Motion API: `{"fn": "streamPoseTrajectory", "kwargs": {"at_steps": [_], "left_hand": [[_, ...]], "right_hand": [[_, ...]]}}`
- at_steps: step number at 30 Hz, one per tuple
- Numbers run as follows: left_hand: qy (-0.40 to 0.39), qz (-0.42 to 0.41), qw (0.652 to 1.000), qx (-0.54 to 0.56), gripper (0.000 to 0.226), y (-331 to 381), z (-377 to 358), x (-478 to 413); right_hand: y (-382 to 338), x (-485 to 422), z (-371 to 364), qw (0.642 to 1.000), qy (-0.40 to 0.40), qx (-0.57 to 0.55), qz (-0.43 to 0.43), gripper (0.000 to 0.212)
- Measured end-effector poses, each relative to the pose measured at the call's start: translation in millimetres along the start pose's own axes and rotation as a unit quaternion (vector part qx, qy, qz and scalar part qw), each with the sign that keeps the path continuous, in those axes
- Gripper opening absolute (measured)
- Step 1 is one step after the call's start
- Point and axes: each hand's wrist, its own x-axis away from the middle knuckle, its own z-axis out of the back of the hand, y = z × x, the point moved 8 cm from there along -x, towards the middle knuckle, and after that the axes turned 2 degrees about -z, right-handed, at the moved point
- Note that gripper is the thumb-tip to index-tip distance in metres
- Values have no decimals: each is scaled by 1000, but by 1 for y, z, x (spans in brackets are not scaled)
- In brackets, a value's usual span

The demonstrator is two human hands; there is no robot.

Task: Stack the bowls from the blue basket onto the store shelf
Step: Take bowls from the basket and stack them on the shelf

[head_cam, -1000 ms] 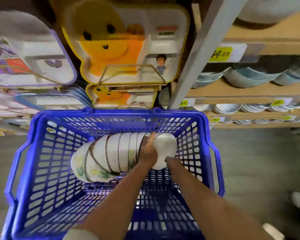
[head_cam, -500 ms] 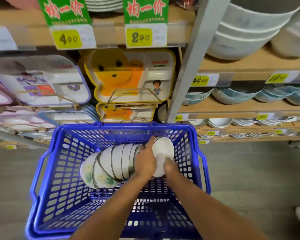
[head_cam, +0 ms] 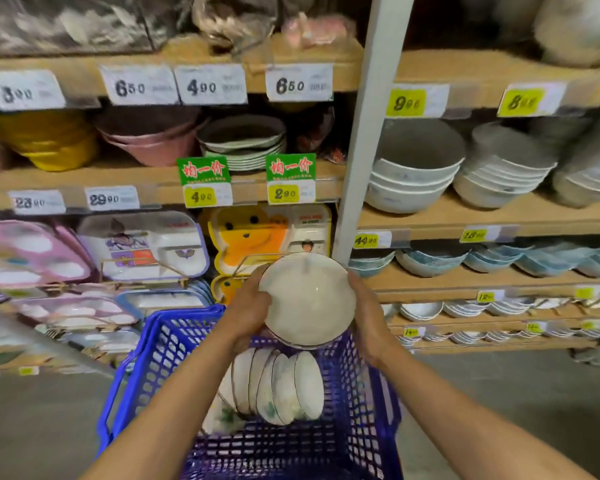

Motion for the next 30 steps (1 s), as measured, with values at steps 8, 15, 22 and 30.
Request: {"fn": "streamPoseTrajectory", "kwargs": {"at_steps": [8, 15, 22, 30], "left_hand": [[31, -65, 992, 105, 27, 101, -15, 42], [183, -175, 930, 267, 35, 165, -64, 72], [169, -207, 875, 405, 36, 230, -146, 82], [159, -177, 873, 426, 22, 280, -201, 88]], "right_hand": [[-112, 42, 3, 989, 4, -126, 73, 32], [-184, 64, 45, 976, -25, -202, 80, 24], [-257, 74, 116, 974, -50, -183, 123, 24], [-312, 73, 169, 975, -64, -149, 150, 23]]}}
